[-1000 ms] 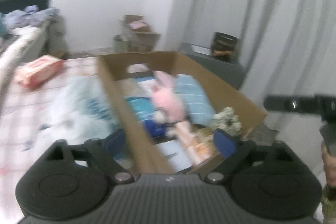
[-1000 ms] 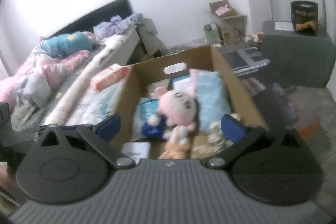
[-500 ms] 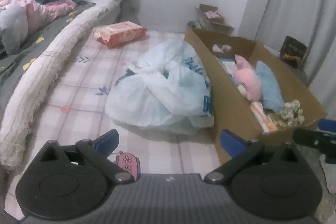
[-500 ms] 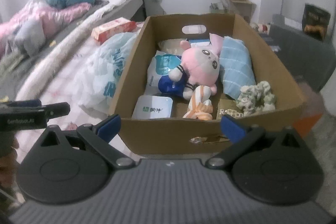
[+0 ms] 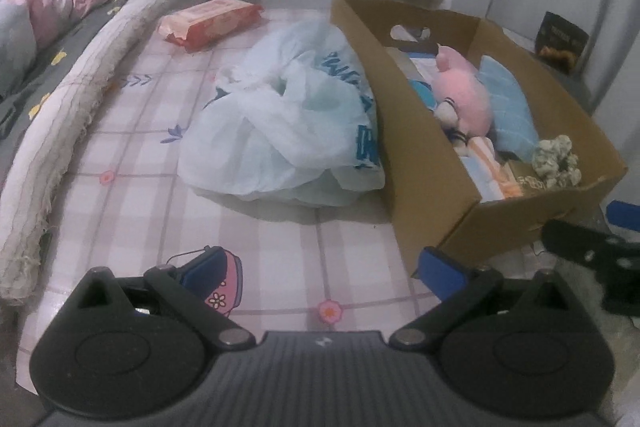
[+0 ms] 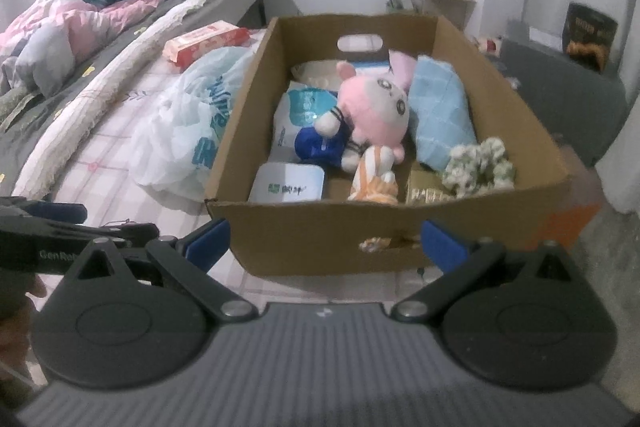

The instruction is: Organize soft objects

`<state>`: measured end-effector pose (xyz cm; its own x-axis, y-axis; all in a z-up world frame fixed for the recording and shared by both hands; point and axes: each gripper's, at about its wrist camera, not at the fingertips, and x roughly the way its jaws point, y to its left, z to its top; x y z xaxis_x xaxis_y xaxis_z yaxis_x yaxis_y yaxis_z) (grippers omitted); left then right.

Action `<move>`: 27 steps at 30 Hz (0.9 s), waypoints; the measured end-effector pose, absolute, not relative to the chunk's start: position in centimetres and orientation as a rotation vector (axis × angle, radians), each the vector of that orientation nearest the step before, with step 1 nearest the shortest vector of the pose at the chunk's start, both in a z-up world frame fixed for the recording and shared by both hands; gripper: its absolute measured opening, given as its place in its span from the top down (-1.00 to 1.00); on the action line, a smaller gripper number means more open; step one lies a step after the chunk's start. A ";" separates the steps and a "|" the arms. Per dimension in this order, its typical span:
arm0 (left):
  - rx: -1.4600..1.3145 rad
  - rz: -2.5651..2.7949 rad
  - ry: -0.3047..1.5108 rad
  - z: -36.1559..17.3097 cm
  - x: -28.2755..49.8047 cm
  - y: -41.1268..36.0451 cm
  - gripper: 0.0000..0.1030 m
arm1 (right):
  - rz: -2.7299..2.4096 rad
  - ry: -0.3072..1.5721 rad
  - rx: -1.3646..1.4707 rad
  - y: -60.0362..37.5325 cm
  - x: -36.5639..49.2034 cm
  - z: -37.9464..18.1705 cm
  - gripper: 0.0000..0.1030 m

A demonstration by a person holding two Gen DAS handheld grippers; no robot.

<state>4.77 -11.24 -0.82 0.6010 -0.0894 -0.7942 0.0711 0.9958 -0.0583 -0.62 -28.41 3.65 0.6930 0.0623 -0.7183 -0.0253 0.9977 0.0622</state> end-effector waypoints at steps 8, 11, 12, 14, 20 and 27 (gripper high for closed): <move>-0.016 -0.055 0.908 0.0 4.8 -11.8 -0.98 | 0.066 0.834 0.071 -28.6 -0.1 2.8 -0.98; -0.025 -0.051 0.917 0.1 4.9 -11.7 -0.98 | 0.076 0.843 0.081 -28.7 0.2 2.6 -0.98; -0.025 -0.050 0.918 0.1 4.9 -11.7 -0.98 | 0.080 0.844 0.080 -28.6 0.2 2.6 -0.98; -0.019 -0.050 0.916 0.1 4.8 -11.8 -0.98 | 0.083 0.845 0.077 -28.5 0.4 2.5 -0.98; -0.007 -0.060 0.917 0.2 4.7 -11.9 -0.98 | 0.086 0.854 0.079 -28.2 0.8 2.3 -0.98; -0.013 -0.059 0.922 0.3 4.7 -11.9 -0.98 | 0.083 0.856 0.089 -28.3 0.9 2.2 -0.98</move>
